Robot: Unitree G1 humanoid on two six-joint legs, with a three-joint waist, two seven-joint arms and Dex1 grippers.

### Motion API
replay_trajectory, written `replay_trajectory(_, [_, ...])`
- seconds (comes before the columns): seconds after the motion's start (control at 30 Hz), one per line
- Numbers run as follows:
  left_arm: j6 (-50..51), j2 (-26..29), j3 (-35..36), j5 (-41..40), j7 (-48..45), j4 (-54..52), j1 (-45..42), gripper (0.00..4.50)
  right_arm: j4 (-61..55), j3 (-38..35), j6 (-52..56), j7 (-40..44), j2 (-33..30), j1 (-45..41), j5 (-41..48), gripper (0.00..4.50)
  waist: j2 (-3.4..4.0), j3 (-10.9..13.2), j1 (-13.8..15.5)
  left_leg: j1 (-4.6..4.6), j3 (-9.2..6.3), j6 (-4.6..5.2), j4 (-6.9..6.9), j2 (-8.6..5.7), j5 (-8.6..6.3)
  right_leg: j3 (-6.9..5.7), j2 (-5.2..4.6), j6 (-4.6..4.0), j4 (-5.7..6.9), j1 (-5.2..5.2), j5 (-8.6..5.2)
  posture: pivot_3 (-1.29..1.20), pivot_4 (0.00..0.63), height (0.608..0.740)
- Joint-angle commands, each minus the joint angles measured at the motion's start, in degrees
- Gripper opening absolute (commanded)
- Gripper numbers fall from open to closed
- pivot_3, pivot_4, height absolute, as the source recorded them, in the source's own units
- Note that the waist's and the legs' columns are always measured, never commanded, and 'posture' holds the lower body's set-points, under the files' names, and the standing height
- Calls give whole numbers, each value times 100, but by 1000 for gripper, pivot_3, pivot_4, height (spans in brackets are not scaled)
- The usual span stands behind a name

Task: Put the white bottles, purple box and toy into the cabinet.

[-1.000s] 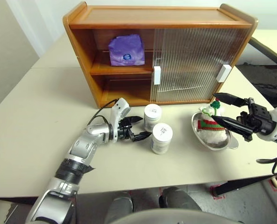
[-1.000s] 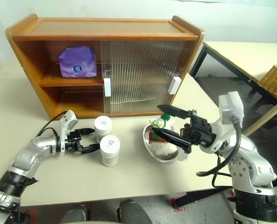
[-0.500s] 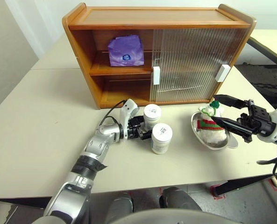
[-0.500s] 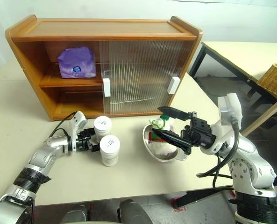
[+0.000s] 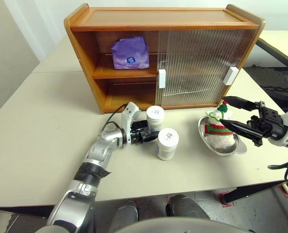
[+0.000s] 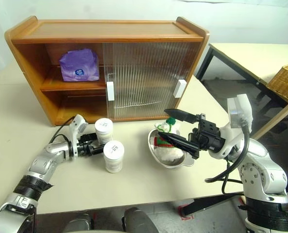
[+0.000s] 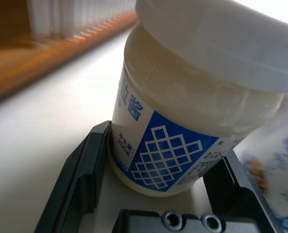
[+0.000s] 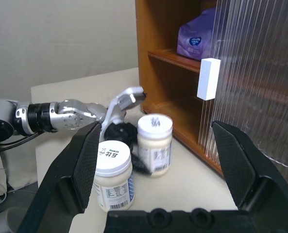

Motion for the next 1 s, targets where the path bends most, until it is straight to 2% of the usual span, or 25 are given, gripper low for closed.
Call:
replay_trajectory(0.03, [-255, -15, 345, 19, 432, -269, -14, 3199, 63, 24, 23, 6, -54, -65, -50, 4500, 0, 0, 0, 0, 0, 0, 0, -1, 0, 0, 0, 0, 0, 0, 0, -229, 0, 740])
replay_trajectory(0.3, [-89, -250, 1147, -30, 1756, 88, -323, 3199, 111, 4, 94, 22, -87, -178, 12, 4500, -2, 1, 5, 0, 0, -1, 0, -1, 1, 0, 1, 1, -2, 1, -1, -216, 0, 740])
replay_trajectory(0.53, [-145, -238, 1057, 249, 1926, 783, -767, 3199, 115, 24, 139, 38, -86, -215, 8, 4500, -2, 1, 31, 0, 0, -1, 1, -3, 2, 1, 0, 6, -6, 5, 4, -212, 0, 740])
replay_trajectory(0.77, [-357, -431, 1103, 543, 2455, 2070, -1558, 3199, 73, 4, 130, 7, -50, -165, 12, 4500, -5, 3, 61, 1, -1, 4, 8, -3, 6, 2, 0, 32, -8, 10, 22, -216, 0, 740])
replay_trajectory(1.0, [-585, -493, 1108, 670, 2651, 2675, -1846, 3199, 8, -18, 121, -46, -14, -98, 31, 4500, -7, 4, 10, 12, 2, 10, 9, -6, 19, 2, 0, 25, -9, 23, 28, -234, 0, 740])
